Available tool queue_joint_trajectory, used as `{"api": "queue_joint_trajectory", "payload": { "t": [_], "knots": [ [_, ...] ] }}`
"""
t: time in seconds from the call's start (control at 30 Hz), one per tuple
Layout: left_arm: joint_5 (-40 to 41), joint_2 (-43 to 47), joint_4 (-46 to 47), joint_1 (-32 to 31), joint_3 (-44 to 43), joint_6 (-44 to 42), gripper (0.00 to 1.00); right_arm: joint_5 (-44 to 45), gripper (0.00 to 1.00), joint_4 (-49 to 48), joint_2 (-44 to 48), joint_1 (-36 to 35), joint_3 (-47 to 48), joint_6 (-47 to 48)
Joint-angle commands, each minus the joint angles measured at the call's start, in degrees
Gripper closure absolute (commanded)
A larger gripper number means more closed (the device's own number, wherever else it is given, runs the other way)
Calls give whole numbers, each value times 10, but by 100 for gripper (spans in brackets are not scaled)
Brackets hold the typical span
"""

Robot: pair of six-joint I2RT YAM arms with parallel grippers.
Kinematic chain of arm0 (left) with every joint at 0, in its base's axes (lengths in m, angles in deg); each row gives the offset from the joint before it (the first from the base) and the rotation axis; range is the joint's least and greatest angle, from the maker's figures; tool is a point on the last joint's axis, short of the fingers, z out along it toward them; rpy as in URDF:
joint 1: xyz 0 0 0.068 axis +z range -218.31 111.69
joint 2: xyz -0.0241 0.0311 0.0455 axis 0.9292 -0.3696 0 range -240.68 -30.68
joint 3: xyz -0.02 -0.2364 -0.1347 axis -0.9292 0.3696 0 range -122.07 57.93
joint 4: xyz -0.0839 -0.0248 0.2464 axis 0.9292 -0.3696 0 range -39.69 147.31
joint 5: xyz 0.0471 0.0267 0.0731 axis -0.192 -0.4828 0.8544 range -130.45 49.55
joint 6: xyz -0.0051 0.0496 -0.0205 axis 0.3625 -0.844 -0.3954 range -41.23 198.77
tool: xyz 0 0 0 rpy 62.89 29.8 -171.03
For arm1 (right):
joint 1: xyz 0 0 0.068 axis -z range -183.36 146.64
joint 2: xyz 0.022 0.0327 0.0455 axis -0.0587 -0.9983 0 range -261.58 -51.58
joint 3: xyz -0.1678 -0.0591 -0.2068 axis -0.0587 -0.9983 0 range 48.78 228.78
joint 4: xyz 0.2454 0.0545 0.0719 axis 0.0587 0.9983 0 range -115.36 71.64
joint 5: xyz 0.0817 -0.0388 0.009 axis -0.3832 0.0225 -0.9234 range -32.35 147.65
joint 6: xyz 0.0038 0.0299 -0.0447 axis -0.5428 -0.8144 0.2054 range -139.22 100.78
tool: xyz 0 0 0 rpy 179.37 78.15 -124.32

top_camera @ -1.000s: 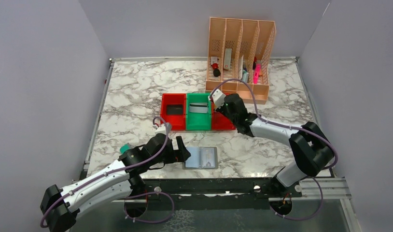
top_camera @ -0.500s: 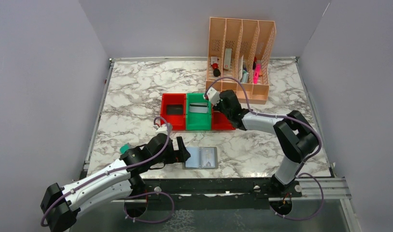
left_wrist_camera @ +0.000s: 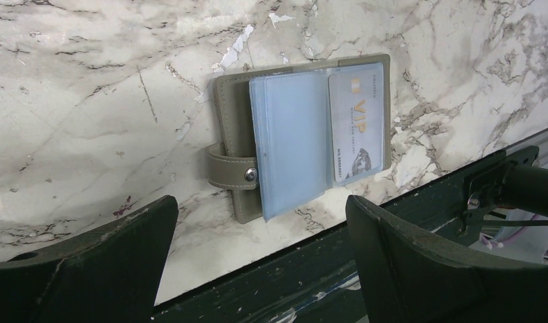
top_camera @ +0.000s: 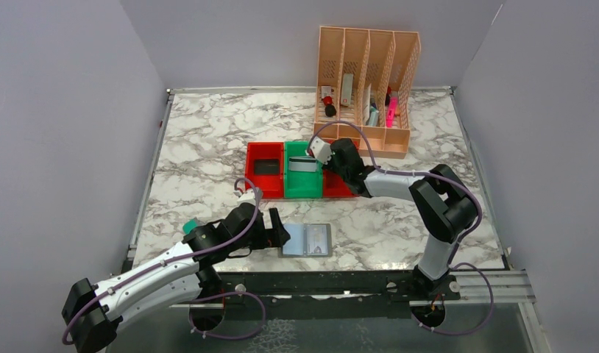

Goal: Take the credit cards out of the card holder

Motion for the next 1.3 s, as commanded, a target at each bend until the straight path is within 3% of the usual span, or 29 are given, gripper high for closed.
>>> {"api": "queue_joint_trajectory", "payload": {
  "t": [0.0, 0.1, 0.47, 0.67, 0.83, 1.03, 1.17, 1.27],
  "knots": [
    [2, 1, -3, -1, 0, 0, 1, -19, 85, 24, -8, 0, 8, 2],
    [6, 2, -4, -1, -3, 1, 1, -39, 79, 18, -1, -1, 2, -6],
    [8, 14, -5, -1, 1, 5, 1, -42, 75, 17, -1, -1, -9, -17],
    [8, 15, -5, -1, 0, 5, 1, -59, 65, 24, 12, -1, -9, -46],
    [6, 15, -5, -1, -2, 6, 1, -65, 63, 31, 33, 0, -9, -76],
    [8, 16, -5, -1, -8, 5, 1, -87, 50, 43, 92, -1, -17, -110],
    [9, 12, -5, -1, -12, 5, 1, -79, 50, 38, 149, 0, -28, -150],
    [12, 9, -4, -1, -17, 5, 1, -95, 50, 26, 237, -1, -51, -251]
  ]
}}
